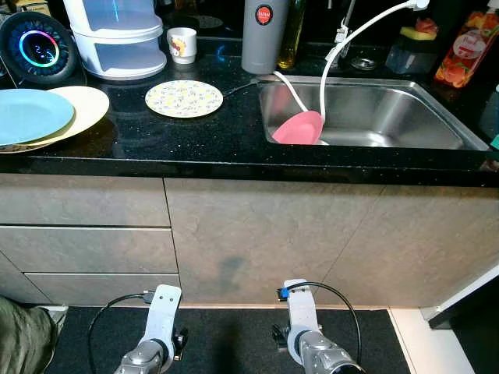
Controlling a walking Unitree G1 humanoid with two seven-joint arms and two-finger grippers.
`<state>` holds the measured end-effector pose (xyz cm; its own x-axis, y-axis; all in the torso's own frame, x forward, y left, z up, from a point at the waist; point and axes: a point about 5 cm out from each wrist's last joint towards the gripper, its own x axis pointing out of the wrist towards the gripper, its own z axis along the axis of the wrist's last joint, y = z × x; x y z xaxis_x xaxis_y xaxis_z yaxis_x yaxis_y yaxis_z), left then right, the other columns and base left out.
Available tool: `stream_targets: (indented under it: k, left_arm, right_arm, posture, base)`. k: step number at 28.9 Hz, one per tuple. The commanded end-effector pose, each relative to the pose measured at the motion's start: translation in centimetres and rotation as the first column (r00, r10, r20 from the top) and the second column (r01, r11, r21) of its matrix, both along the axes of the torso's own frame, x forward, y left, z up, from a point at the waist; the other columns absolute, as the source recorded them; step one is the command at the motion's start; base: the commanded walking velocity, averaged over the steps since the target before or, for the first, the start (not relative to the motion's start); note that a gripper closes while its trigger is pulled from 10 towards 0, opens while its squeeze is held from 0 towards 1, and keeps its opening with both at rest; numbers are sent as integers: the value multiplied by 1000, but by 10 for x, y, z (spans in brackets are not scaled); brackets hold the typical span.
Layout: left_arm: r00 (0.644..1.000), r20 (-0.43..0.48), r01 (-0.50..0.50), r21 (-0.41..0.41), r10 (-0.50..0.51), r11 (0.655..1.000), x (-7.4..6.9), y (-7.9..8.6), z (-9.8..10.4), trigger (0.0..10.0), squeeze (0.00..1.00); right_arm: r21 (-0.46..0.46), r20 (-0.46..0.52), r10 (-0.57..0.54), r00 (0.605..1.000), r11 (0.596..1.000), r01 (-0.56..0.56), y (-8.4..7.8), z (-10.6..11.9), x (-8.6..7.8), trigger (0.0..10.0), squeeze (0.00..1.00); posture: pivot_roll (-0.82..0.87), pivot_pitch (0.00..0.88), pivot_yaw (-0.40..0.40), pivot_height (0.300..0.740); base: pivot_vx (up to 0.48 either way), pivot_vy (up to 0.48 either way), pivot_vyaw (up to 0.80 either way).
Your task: Kitchen organization
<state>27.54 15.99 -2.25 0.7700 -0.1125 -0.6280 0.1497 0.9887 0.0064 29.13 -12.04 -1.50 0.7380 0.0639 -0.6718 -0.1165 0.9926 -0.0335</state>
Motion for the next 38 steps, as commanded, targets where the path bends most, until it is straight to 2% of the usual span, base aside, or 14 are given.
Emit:
stream_targets:
  k: [1, 6, 9, 11, 15, 18, 24, 27, 29, 31, 32, 34, 35, 38]
  left_arm:
    - [999, -35, -6, 13, 6, 1000, -8, 3, -7, 10000, 0]
    - [999, -36, 7, 7, -6, 1000, -7, 2, -6, 10000, 0]
    - [999, -31, 17, 20, -17, 1000, -6, 2, -5, 10000, 0]
    - [1000, -28, 2, 23, -2, 1000, -7, 3, -6, 10000, 0]
    - [1000, -30, -9, 15, 9, 1000, -7, 3, -7, 10000, 0]
    - [999, -31, 18, 15, -18, 1000, -5, 2, -5, 10000, 0]
    - [1000, -25, -1, 24, 2, 1000, -6, 3, -6, 10000, 0]
    - [1000, -27, -4, 13, 5, 1000, -6, 3, -5, 10000, 0]
    - [999, -29, 15, 12, -14, 1000, -4, 1, -4, 10000, 0]
    - [999, -28, 19, 15, -18, 1000, -4, 1, -4, 10000, 0]
    - [1000, -23, 10, 22, -10, 1000, -4, 2, -4, 10000, 0]
    - [1000, -23, -1, 22, 1, 1000, -5, 3, -5, 10000, 0]
    - [1000, -20, -18, 10, 18, 1000, -5, 4, -4, 10000, 0]
    - [1000, 12, -21, -2, 21, 1000, -1, 4, 0, 10000, 0]
  right_arm:
    - [-18, -49, 19, 999, 1000, -20, 0, -9, -10, 10000, 0]
    - [12, -59, -62, 996, 998, 63, -7, -11, -11, 10000, 0]
    - [10, -55, -46, 997, 999, 47, -5, -9, -9, 10000, 0]
    - [-25, -61, 4, 998, 1000, -6, -3, -11, -12, 10000, 0]
    - [-16, -66, -28, 997, 1000, 27, -6, -13, -14, 10000, 0]
    - [5, -64, -58, 996, 998, 59, -8, -11, -12, 10000, 0]
    - [-36, -63, 13, 998, 999, -15, -3, -12, -13, 10000, 0]
    - [-1, -70, -65, 995, 998, 65, -10, -14, -14, 10000, 0]
    - [7, -69, -79, 994, 997, 80, -11, -13, -13, 10000, 0]
    - [6, -67, -68, 995, 998, 69, -10, -12, -13, 10000, 0]
    - [-21, -63, -20, 998, 1000, 18, -7, -12, -12, 10000, 0]
    - [-42, -63, 7, 998, 999, -9, -6, -13, -14, 10000, 0]
    - [-20, -63, -47, 997, 999, 46, -10, -13, -14, 10000, 0]
    - [24, -31, -94, 995, 995, 95, -14, -9, -10, 10000, 0]
  posture:
    - [19, 152, -29, 740]
    - [14, 158, -29, 740]
    - [18, 160, -32, 740]
    - [17, 154, -33, 740]
    - [12, 153, -27, 740]
    - [11, 161, -29, 740]
    - [19, 159, -34, 740]
    - [8, 158, -25, 740]
    - [6, 159, -28, 740]
    - [11, 165, -33, 740]
    - [15, 165, -33, 740]
    - [11, 158, -31, 740]
    - [11, 158, -31, 740]
    - [7, 163, -26, 740]
  base:
    - [0, 0, 0]
    - [0, 0, 0]
    - [0, 0, 0]
    - [0, 0, 0]
    - [0, 0, 0]
    - [0, 0, 0]
    - [0, 0, 0]
    - [0, 0, 0]
    - [0, 0, 0]
    - [0, 0, 0]
    - [0, 0, 0]
    - [0, 0, 0]
    - [0, 0, 0]
    - [0, 0, 0]
